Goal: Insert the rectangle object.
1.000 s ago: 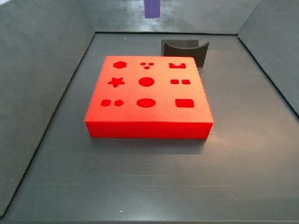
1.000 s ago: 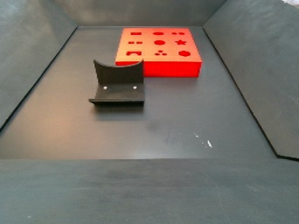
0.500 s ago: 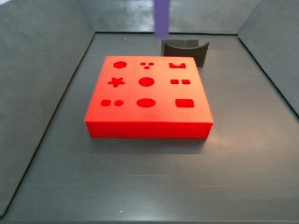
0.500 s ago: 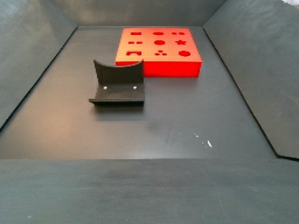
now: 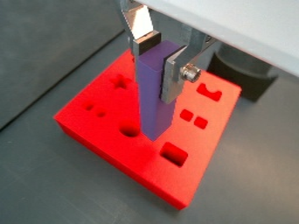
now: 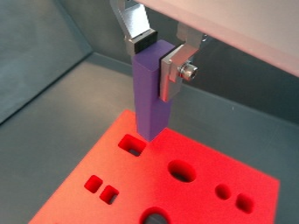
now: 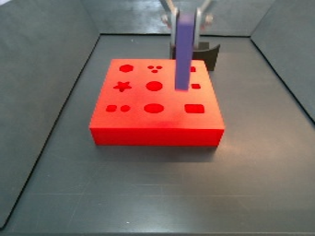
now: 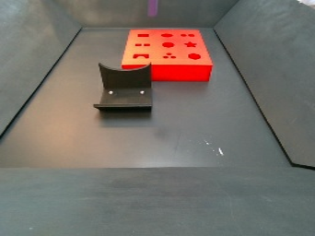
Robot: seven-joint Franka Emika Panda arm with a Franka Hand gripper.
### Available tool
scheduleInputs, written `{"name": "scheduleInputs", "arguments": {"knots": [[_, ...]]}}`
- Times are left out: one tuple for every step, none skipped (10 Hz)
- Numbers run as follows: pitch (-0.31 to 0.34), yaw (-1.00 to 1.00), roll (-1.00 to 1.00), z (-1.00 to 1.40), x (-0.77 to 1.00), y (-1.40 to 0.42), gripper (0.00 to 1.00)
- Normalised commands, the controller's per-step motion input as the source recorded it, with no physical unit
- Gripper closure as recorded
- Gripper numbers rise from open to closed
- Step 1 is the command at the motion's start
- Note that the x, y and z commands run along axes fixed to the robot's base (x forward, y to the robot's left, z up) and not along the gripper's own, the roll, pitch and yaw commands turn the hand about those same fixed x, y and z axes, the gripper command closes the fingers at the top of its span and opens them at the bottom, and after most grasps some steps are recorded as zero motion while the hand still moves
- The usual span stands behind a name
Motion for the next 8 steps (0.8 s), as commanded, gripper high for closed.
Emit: {"name": "scheduleInputs", "arguments": {"knots": [[0.224,-0.76,0.00,-0.33,0.01,0.00,1.00],[0.141,-0.92,-0.01,-0.23,0.00,0.00,1.00],[0.070,-0.95,-0.08,-0.13,0.07,0.00,1.00],[0.016,-0.93,-0.15,-0.07,0.14,0.00,1.00],[0.000,-0.87,-0.22,-0.03,0.17,0.00,1.00],[-0.017,-0.85,-0.24,-0.01,0.18,0.00,1.00],[-0.021,-0.84,-0.24,-0.01,0.19,0.00,1.00],[-0.096,-0.76,-0.32,0.00,0.18,0.00,1.00]]}}
